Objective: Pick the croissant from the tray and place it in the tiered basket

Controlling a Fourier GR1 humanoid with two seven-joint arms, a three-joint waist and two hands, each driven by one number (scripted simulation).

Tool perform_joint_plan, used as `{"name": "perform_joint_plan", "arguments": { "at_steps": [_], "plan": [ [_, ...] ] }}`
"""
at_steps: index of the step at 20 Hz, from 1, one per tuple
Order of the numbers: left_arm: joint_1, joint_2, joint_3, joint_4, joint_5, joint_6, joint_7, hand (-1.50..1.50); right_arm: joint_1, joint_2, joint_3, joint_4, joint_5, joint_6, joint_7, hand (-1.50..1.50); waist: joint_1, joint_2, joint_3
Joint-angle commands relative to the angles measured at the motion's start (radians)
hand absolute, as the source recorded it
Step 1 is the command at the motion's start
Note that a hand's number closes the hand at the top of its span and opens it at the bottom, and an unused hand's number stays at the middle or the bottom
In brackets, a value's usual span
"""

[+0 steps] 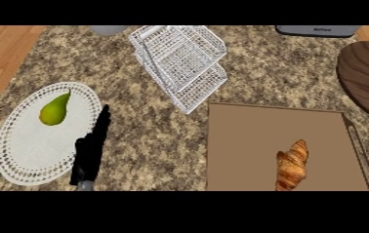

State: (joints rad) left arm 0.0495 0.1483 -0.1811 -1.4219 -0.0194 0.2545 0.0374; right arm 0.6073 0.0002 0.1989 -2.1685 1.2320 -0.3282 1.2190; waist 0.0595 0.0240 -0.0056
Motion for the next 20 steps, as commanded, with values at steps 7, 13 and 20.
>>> {"name": "perform_joint_plan", "arguments": {
  "at_steps": [7, 13, 20],
  "plan": [
    [-0.001, -0.025, 0.01, 0.034, 0.01, 0.006, -0.008, 0.0, -0.299, 0.0, -0.017, 0.095, -0.005, 0.242, 0.269, -1.5, -0.031, -0.01, 0.002],
    [-0.02, -0.002, 0.032, 0.042, 0.02, -0.012, 0.0, 0.0, -0.361, 0.0, -0.083, 0.219, -0.111, 0.301, 0.269, -1.5, -0.036, -0.007, 0.003],
    [0.034, -0.017, 0.019, 0.033, 0.007, 0.002, -0.032, 0.0, -0.445, 0.0, -0.173, 0.265, -0.185, 0.372, 0.269, -1.5, -0.04, -0.016, 0.003]
  ]
}}
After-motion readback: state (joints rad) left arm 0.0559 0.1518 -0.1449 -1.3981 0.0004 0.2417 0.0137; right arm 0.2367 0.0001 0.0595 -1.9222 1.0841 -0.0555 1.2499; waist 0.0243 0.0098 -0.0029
